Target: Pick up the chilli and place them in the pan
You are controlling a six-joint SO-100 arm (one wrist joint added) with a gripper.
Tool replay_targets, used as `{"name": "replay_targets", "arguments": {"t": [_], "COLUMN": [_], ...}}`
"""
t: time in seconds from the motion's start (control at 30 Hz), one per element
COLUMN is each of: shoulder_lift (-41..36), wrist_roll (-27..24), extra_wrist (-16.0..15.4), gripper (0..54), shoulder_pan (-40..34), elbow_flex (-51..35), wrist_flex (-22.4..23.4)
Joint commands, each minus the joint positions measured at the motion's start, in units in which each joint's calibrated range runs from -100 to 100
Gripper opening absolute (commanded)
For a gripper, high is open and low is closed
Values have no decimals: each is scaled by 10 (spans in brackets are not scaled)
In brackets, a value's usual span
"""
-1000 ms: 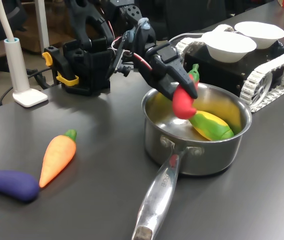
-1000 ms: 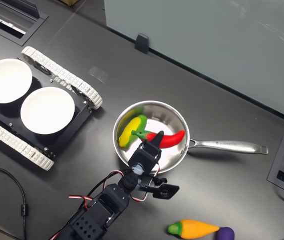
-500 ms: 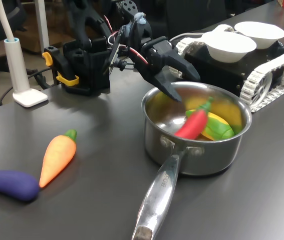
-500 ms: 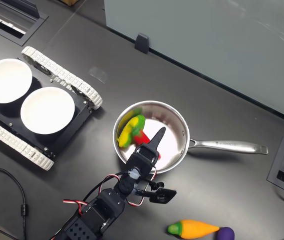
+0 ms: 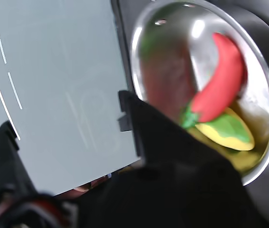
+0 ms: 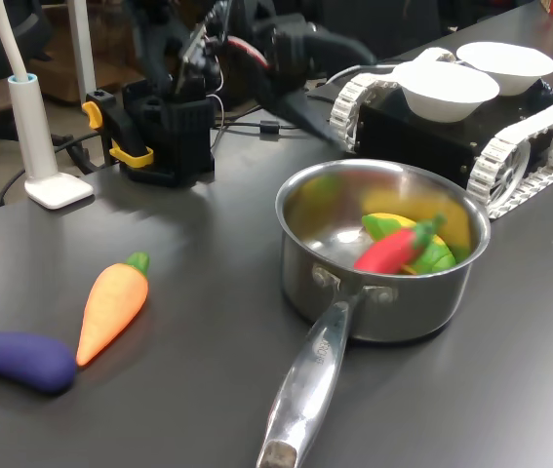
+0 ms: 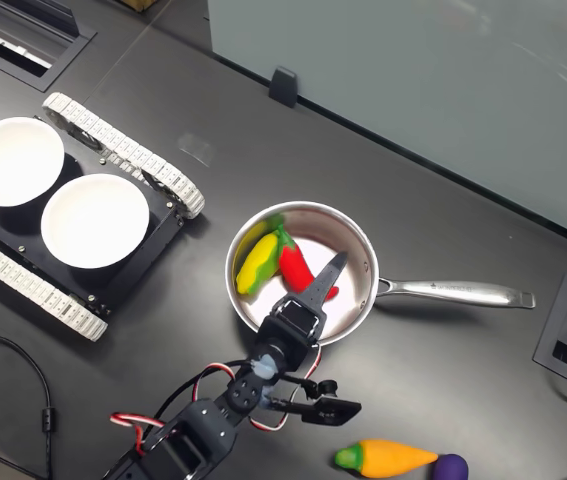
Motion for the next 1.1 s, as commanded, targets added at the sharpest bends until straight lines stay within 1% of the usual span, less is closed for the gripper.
{"name": "replay_targets", "arguments": {"t": [0.0, 0.2, 0.23, 0.33, 0.5, 0.6, 0.67, 0.73, 0.9, 1.07], "shoulder_lift": [-41, -54, -62, -82, -100, -113, -129, -153, -173, -186], "wrist_roll": [3, -9, -5, -6, -11, -12, -8, -5, -8, -11], "extra_wrist": [5, 5, 5, 5, 5, 5, 6, 20, 24, 24], "gripper": [258, 200, 175, 129, 77, 68, 55, 34, 10, 0], "shoulder_pan": [16, 8, -1, -17, -37, -45, -54, -75, -97, -99], "elbow_flex": [-103, -193, -198, -216, -257, -268, -266, -259, -284, -292], "wrist_flex": [25, 83, 90, 113, 159, 174, 175, 177, 223, 244]}}
